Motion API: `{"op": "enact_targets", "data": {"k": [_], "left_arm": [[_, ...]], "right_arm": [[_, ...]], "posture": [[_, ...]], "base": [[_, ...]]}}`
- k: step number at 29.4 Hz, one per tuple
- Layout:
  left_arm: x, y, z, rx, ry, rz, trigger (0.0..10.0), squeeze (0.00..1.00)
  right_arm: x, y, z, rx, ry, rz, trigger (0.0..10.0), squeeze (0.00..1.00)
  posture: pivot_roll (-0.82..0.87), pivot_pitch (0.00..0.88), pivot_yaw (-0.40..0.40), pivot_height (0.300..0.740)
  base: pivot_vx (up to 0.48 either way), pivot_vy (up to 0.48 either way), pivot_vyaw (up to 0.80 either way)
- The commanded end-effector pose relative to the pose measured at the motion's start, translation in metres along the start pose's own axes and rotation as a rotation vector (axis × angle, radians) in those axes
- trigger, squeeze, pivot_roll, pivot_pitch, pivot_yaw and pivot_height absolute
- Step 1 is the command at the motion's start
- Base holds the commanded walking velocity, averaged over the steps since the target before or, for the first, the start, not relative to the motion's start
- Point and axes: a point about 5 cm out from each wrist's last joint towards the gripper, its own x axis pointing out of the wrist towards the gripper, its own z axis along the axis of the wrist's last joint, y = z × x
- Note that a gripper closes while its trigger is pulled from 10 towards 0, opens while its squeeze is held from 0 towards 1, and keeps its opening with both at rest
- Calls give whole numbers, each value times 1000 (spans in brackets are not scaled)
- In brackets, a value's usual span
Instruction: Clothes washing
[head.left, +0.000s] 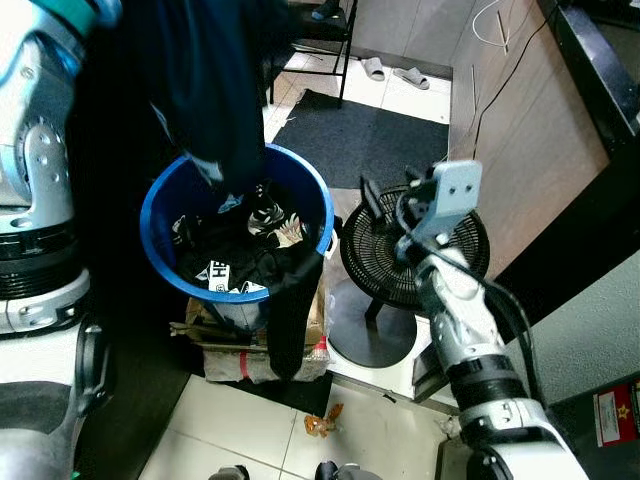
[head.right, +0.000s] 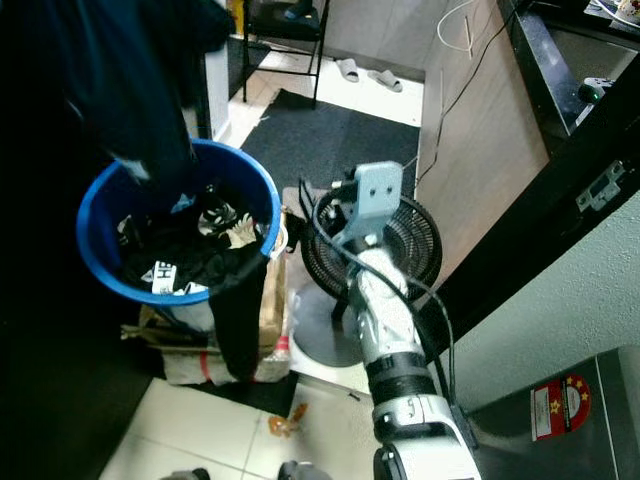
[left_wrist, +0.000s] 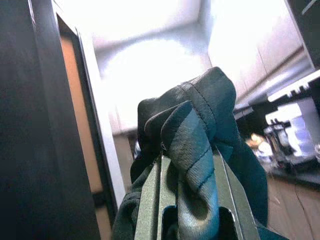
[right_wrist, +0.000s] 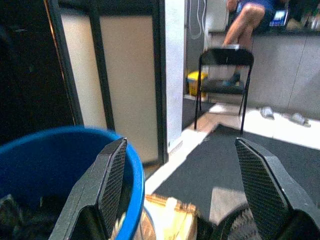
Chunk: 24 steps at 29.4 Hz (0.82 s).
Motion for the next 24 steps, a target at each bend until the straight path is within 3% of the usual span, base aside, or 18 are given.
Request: {"op": "enact_targets", "data": {"k": [1,2,3,5,8,10,12,16,17,24], "left_arm": [[-7,-11,-11,-17,54,-21,10000,0],[-15,-18,-26,-55,137,-36,10000,0],[-15,-18,-26,-55,137,-36,10000,0],[-34,-26,-51,-143,262,-19,10000,0],[-34,-26,-51,-143,262,-19,10000,0],[-48,-27,-68,-258,361,57,10000,0],[-62,-27,-81,-306,442,98,10000,0],[-70,-28,-84,-310,454,111,10000,0],[-72,-26,-81,-309,432,125,10000,0],[-67,-28,-75,-243,395,88,10000,0]], "right_arm": [[4,-8,14,-2,-49,-34,10000,0],[6,-9,20,-10,-70,-41,10000,0],[6,-9,20,-10,-70,-41,10000,0],[7,-12,28,-31,-101,-59,10000,0],[7,-12,28,-31,-101,-59,10000,0],[6,-14,35,-54,-133,-81,10000,0],[5,-17,40,-69,-151,-103,10000,0],[5,-20,46,-72,-170,-120,10000,0],[6,-21,57,-79,-199,-123,10000,0],[9,-21,73,-94,-238,-111,10000,0]], "posture": [[72,36,-45,740],[72,36,-45,740],[72,36,-45,740],[73,34,-44,740],[73,34,-44,740],[73,29,-41,740],[73,29,-41,740],[75,23,-39,740],[77,19,-43,740],[71,7,-42,740]], "base": [[0,0,0],[0,0,0],[0,0,0],[0,0,0],[0,0,0],[0,0,0],[0,0,0],[0,0,0],[0,0,0],[0,0,0]]}}
